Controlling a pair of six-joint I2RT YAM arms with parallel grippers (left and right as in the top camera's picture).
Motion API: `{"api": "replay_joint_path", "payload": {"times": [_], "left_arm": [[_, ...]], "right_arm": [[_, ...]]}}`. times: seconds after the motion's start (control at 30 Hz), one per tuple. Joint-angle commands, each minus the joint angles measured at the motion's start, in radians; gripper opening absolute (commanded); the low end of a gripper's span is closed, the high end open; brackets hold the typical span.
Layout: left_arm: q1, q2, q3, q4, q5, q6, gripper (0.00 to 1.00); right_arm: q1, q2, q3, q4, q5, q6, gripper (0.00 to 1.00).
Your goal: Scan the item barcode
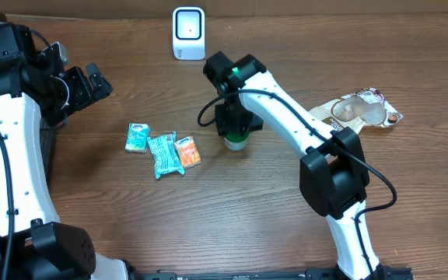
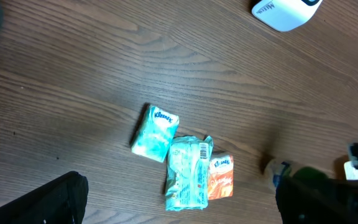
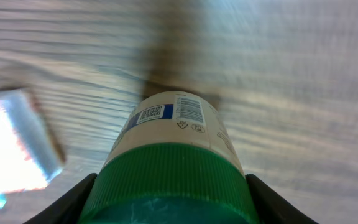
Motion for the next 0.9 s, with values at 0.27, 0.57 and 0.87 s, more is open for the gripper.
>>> {"api": "replay_joint_path", "payload": {"times": [0.27,0.57,0.87], "left_arm": [[-0.002,0.003,0.002,0.001,-0.002,0.013,1.0],[-0.002,0.003,0.002,0.001,-0.002,0.013,1.0],[-0.002,0.003,0.002,0.001,-0.002,0.013,1.0]], "right_arm": [[0.006,-0.029,0.097,0.001,-0.007,-0.813,0.28],[0.004,-0.029,0.088,0.037,-0.175,-1.444,0.28],[-0.026,-0.024,-0.023,0.06,-0.13,-1.67,0.32]]}}
